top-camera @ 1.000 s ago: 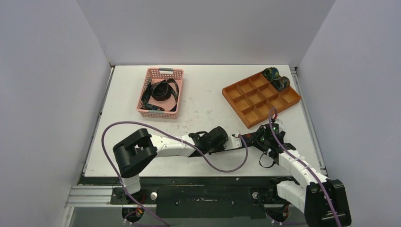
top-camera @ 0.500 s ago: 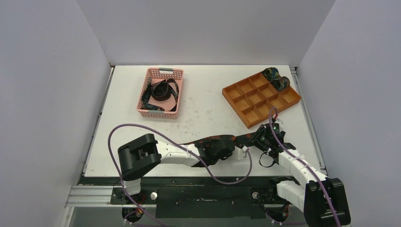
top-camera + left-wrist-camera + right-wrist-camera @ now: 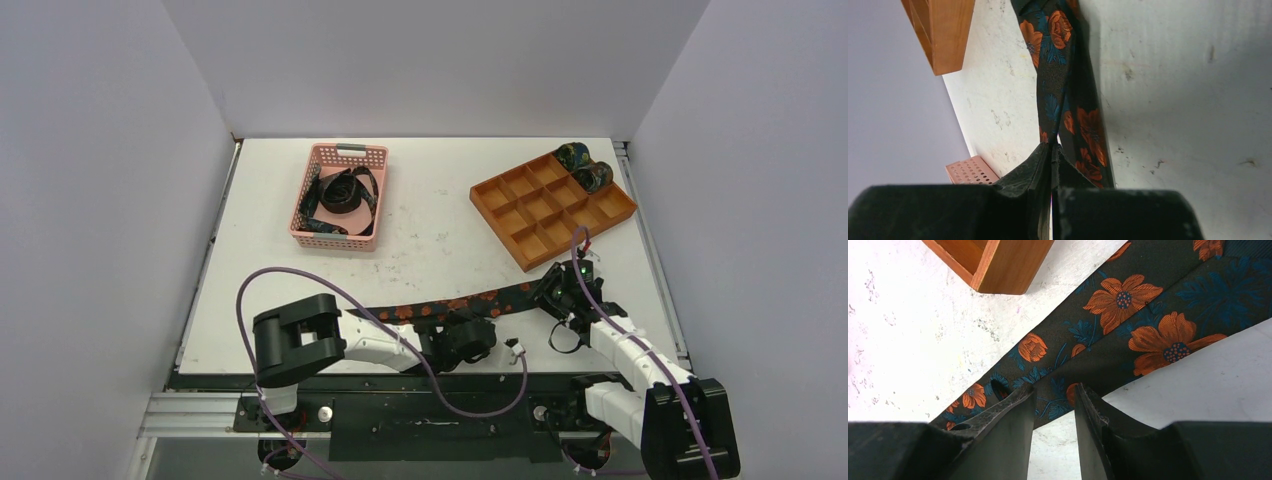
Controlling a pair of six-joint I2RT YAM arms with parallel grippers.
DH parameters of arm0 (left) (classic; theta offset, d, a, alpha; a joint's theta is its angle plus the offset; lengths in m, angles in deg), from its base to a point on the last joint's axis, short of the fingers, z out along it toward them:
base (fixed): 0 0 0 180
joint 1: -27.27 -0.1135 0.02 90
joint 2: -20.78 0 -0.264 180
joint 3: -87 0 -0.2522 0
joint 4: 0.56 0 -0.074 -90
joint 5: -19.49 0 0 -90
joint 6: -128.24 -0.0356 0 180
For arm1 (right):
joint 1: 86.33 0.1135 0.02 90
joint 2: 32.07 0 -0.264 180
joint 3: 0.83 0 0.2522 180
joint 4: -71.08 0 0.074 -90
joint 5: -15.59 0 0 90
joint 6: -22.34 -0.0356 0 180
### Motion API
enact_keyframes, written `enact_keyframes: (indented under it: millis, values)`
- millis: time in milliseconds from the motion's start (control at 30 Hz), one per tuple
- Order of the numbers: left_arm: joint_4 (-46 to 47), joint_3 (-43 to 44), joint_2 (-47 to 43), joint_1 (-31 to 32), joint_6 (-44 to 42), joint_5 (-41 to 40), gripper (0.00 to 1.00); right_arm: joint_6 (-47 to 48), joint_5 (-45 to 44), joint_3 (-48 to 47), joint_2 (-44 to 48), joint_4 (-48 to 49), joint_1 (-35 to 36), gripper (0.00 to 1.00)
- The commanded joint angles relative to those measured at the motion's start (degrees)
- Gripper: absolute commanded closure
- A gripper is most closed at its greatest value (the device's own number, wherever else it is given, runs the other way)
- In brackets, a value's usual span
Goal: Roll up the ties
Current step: Flatten out the tie at the center of the board.
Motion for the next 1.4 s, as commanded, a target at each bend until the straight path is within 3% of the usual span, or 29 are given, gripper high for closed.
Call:
enact_keyframes:
  millis: [0, 767, 1367]
  values:
    - [3.38, -0.4, 0.62, 0.44, -2.0, -0.28, 1.0, -0.42, 0.44, -0.93, 1.07, 2.51, -0.63, 0.65]
    - [-3.04, 9.63, 5.77, -1.32, 0.13, 3.24, 1.0, -2.31, 3.4, 0.47, 0.23, 5.11, -0.66, 0.65]
    - [-3.29, 11.38, 5.72, -3.69, 6.61, 5.27, 1.0, -4.45, 7.64, 2.42, -5.02, 10.57, -0.46, 0.64]
